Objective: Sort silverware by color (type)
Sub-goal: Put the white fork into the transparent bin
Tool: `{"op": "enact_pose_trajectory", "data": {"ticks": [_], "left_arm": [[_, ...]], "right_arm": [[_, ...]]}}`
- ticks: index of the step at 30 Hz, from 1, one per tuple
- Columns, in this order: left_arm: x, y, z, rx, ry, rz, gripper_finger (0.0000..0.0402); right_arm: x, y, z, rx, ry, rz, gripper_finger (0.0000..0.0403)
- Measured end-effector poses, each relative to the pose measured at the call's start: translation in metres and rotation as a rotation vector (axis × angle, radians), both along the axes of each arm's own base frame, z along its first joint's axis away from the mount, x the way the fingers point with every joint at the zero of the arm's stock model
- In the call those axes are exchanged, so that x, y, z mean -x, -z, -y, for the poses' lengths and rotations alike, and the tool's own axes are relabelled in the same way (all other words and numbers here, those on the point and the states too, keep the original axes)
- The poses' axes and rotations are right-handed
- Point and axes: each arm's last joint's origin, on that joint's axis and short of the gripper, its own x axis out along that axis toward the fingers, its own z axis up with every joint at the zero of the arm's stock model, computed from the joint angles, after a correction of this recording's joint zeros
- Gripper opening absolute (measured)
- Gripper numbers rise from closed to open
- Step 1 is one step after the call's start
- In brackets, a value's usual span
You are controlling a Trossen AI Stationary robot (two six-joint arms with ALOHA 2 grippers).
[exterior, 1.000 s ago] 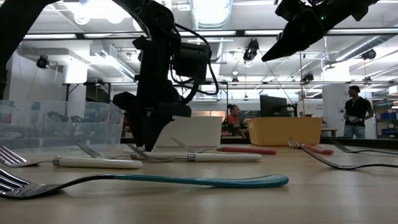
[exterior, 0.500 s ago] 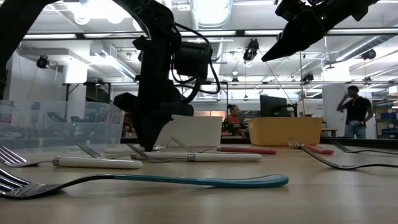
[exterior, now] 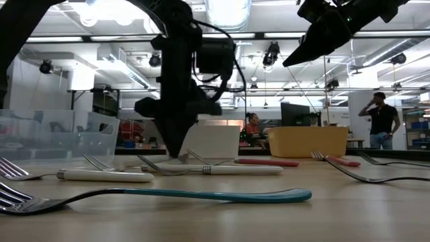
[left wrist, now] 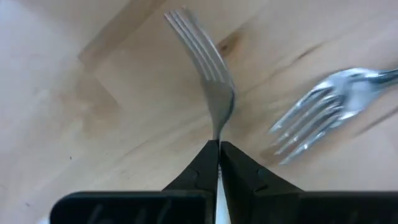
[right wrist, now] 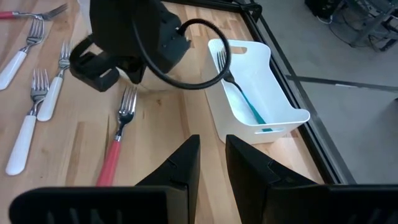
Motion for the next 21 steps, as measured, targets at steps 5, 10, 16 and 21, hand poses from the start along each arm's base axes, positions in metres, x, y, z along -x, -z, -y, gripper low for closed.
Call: {"op": "enact_pose_trajectory", "data": {"ticks": [5, 10, 16, 21], "left_arm": [[-0.006, -0.018, -0.001, -0.014, 0.045, -0.001, 0.0002], [-0.006, -0.041, -0.003, -0.061, 0.09, -0.056, 0.0001], [-0.006, -0.051, 0.005, 0.035, 0.445, -0.096, 0.0001], [-0.003, -0.036, 0.032, 0.07, 0.737, -0.106, 0.0]], "right_arm": [[0.0, 0.001, 0.0, -0.001, 0.0, -0.006, 0.0068], [0.0, 0.001, 0.0, -0.002, 0.0, -0.005, 0.0068], [0.0, 0.001, 0.0, -0.005, 0.002, -0.005, 0.0068], [0.001, 0.001, 0.0, -0.007, 0.002, -0.014, 0.0068]]}}
